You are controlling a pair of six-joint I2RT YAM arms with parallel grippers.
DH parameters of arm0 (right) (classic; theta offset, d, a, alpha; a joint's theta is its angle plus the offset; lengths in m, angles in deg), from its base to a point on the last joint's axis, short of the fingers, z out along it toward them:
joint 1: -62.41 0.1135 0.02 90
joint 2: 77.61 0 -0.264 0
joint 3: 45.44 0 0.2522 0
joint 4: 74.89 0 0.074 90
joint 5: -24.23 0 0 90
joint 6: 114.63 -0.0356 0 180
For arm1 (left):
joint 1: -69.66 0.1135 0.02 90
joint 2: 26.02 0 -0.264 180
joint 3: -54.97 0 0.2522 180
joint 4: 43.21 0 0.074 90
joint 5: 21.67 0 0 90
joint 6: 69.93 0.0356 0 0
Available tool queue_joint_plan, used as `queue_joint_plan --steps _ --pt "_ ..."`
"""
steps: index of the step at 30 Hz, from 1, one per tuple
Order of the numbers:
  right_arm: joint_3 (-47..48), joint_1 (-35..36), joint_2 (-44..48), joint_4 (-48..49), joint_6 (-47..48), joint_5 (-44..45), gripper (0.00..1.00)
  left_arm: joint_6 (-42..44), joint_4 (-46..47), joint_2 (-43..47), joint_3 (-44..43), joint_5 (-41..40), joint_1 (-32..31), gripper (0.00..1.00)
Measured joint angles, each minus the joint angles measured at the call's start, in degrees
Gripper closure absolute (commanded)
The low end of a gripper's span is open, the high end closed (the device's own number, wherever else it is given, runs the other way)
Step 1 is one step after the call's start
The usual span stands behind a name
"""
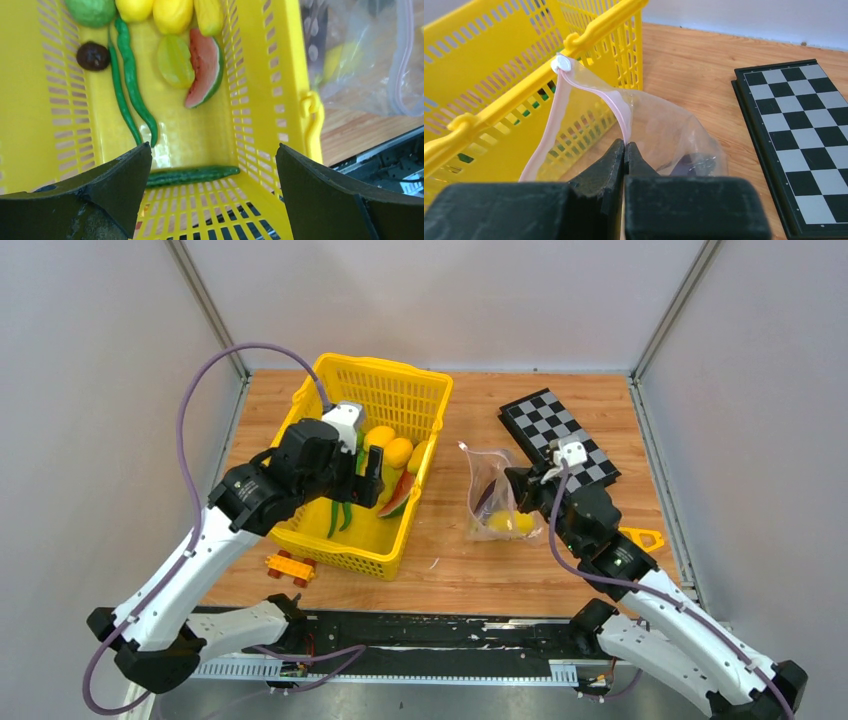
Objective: Place the food in the zip-top bag and seal the zipper
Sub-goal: Move the bin to the center of the board.
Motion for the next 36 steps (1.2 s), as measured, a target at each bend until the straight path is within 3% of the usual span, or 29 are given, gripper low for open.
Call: queue_joint_plan --steps 4,8,16,19,23,27,32,36 --pt "1.8 0.0 -5.0 -0.7 1.8 -0.1 1.0 -1.1 0.6 -0.2 4.5 0.6 2.4 0.0" --pt "1.8 0.0 -7.9 -0.3 2.6 -0.4 1.0 -1.0 6.8 -6.7 3.0 0.4 10.0 0.0" --pt "1.8 -0.9 -14.3 4.0 4.5 -0.9 1.0 1.8 18.3 -39.1 -18.1 2.1 17.3 0.0" --pt "2.0 -1.7 -15.8 5.5 4.8 -0.8 1.0 2.5 20.3 -47.2 -22.3 3.2 19.4 0.0" --pt "2.9 -2.9 -17.9 5.9 4.3 -0.9 1.0 2.3 22.4 -54.8 -27.6 6.1 22.7 0.0" --pt "8.5 -4.8 -21.7 2.7 2.5 -1.0 1.0 1.6 21.1 -64.3 -40.9 11.9 25.2 0.0" --pt "12.5 -5.7 -22.6 1.7 0.9 -1.4 1.0 -0.4 29.4 -73.9 -52.4 18.1 26.4 0.0" --pt "9.2 -5.8 -19.8 3.3 0.7 -3.2 1.0 -0.6 31.2 -73.6 -50.9 22.0 26.7 0.0"
